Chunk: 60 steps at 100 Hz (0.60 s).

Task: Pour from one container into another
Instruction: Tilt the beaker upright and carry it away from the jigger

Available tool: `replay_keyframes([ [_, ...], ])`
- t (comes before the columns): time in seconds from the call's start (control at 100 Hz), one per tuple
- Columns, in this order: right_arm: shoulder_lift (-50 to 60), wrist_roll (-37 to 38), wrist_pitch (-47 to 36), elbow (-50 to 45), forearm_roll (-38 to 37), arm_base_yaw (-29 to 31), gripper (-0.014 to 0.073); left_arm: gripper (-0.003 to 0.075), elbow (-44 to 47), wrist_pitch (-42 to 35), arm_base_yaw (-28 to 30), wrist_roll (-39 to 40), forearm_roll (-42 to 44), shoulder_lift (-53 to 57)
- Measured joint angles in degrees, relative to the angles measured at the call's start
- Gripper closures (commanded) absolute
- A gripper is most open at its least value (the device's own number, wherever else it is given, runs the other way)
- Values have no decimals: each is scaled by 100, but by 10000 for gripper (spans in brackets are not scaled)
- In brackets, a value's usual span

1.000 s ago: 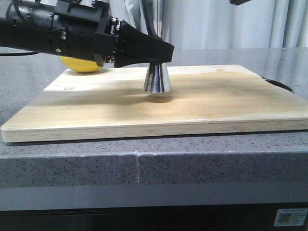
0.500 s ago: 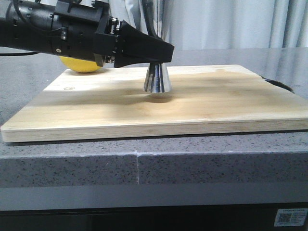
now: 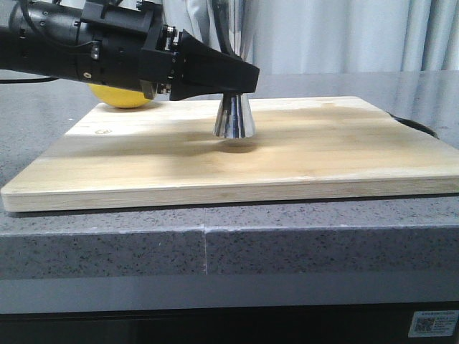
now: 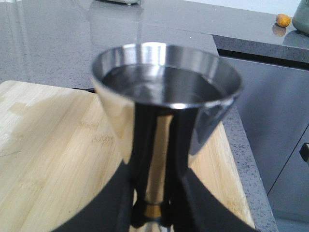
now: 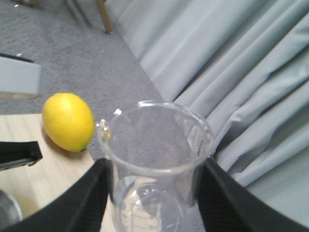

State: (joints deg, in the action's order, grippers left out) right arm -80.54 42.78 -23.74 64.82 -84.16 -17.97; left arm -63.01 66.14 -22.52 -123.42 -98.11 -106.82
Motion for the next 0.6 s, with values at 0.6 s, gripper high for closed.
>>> replay_keyframes([
  [0.6,0,1025,-418,-421,1540,1762,284,739,0,0,0,0,0,0],
])
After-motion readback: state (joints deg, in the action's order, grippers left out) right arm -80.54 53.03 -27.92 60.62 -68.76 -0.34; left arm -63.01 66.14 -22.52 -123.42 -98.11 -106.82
